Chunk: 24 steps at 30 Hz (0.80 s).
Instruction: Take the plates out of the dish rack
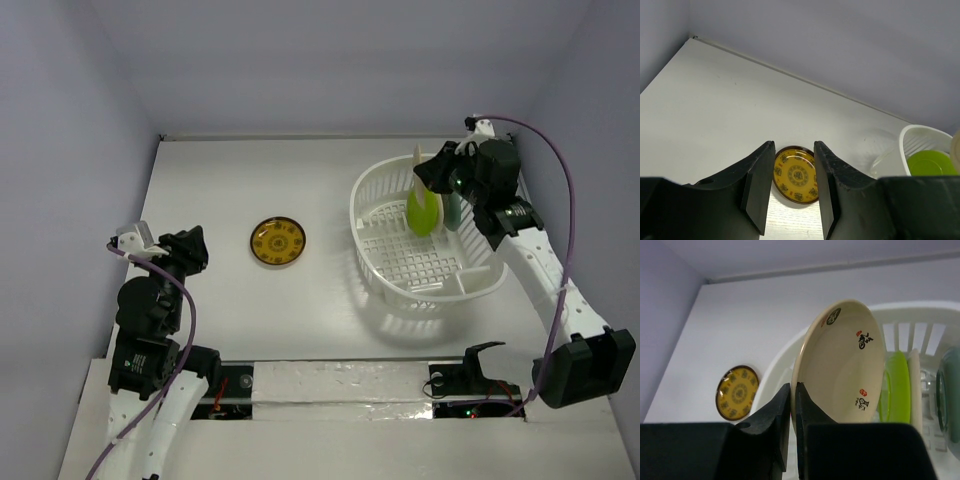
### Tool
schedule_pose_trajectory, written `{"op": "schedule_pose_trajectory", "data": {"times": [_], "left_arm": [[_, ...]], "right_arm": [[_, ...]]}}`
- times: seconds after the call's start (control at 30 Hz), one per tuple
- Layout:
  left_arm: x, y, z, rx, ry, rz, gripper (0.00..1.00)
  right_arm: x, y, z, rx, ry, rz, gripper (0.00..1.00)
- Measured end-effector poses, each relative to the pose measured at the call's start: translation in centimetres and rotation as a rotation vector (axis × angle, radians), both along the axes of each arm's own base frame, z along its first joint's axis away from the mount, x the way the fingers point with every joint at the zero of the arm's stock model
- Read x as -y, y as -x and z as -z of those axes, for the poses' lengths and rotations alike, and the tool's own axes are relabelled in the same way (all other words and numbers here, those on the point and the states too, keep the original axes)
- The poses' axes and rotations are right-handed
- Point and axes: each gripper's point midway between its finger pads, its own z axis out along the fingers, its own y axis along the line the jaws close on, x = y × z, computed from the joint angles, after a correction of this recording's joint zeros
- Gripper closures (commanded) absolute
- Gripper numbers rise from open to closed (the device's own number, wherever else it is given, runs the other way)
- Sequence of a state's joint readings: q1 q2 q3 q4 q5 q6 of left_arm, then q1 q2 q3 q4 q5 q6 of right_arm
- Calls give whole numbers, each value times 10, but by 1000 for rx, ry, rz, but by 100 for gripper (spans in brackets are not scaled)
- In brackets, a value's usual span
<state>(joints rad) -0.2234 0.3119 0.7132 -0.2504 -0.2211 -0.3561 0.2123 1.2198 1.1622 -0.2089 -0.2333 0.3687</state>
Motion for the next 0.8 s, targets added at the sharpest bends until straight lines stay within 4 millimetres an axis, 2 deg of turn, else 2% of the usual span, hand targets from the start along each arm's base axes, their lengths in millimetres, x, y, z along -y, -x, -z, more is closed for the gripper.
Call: {"op": "schedule_pose_trajectory", "data": {"times": [0.1, 0.17, 0.3, 0.43, 0.57, 0.67, 0.73, 0.8], "left_arm": [[0, 0, 0, 0, 0, 2, 65], [1, 0, 0, 0, 0, 3, 65], [1, 0, 0, 0, 0, 3, 65], [0, 0, 0, 0, 0, 2, 65], [-2, 0, 0, 1, 1, -10, 64], [-4, 0, -1, 3, 1, -23, 64], [-5, 1, -1, 5, 2, -29, 64], [-7, 2, -2, 9, 3, -39, 64]], "right_arm": [[-10, 4, -23, 52, -4, -28, 100], [-29, 6, -33, 69, -8, -78, 100], [-89, 13, -41, 72, -18, -226, 100], [-169, 25, -36, 55, -4, -393, 100], [-243, 38, -10, 30, 61, -512, 100], [-290, 42, 27, -2, 150, -563, 100], [-316, 45, 58, -28, 230, -582, 100], [-333, 46, 85, -41, 302, -589, 100]]}}
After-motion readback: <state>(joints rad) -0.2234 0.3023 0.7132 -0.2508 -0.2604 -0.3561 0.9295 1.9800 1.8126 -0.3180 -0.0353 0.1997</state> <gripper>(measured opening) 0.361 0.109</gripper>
